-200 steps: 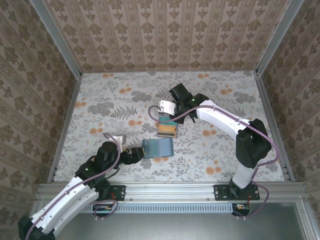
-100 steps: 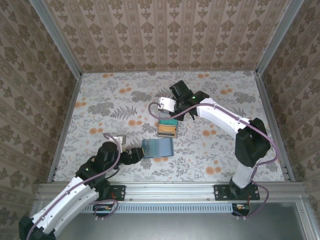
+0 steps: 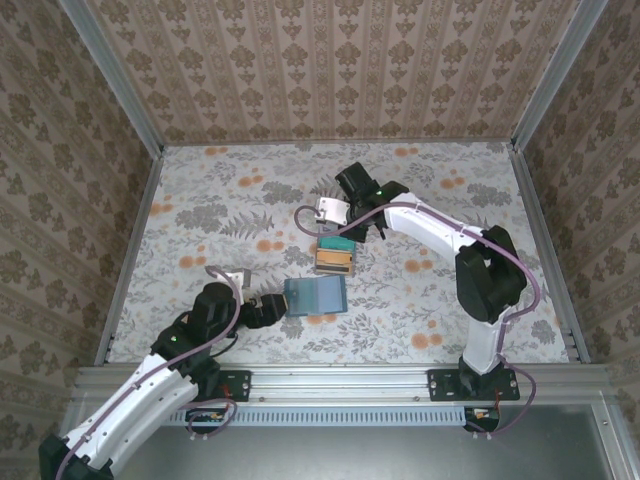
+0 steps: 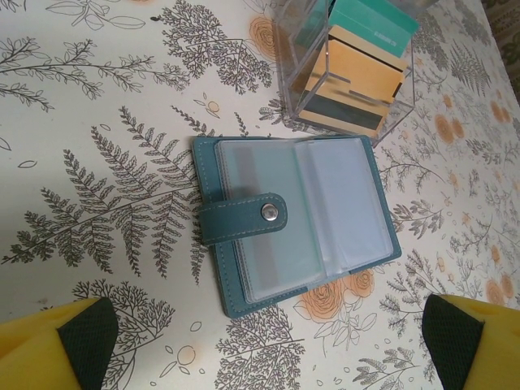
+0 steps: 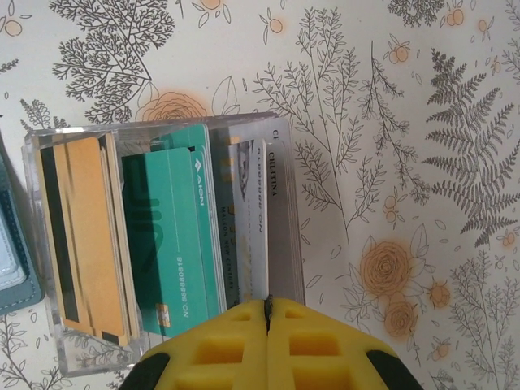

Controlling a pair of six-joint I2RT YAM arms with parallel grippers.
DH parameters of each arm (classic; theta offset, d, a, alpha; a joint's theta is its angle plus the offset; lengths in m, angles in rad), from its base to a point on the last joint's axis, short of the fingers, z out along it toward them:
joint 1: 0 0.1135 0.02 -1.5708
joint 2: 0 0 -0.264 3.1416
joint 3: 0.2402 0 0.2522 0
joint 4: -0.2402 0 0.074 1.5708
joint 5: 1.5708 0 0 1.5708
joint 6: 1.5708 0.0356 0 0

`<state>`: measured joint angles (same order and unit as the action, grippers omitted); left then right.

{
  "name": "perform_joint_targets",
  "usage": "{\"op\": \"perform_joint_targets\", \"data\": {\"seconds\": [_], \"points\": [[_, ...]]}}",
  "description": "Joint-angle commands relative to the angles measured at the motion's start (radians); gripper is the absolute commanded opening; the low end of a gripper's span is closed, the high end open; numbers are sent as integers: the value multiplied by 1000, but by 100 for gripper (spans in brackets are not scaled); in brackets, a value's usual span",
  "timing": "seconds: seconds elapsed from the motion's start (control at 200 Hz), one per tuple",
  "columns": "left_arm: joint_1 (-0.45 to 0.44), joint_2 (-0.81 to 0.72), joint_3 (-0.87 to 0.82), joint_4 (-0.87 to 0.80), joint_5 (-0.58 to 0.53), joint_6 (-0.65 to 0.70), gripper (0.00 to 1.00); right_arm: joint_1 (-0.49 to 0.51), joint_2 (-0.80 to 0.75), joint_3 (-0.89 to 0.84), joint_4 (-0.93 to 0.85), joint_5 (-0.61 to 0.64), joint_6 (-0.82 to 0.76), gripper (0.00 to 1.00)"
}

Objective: Take the credit cards out of the card holder

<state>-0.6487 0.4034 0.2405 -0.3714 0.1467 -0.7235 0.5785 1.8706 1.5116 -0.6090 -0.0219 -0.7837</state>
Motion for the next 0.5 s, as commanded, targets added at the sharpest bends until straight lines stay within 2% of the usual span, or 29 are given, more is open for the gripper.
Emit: {"op": "perform_joint_targets", "data": {"seconds": [0.0,0.495], "points": [[12,-15,-10,3,18,24,100,-9,25,31,-6,25,-16,0],[24,-12,-13,3,25,24,100,-16,54,50,2,16,2,0]]}}
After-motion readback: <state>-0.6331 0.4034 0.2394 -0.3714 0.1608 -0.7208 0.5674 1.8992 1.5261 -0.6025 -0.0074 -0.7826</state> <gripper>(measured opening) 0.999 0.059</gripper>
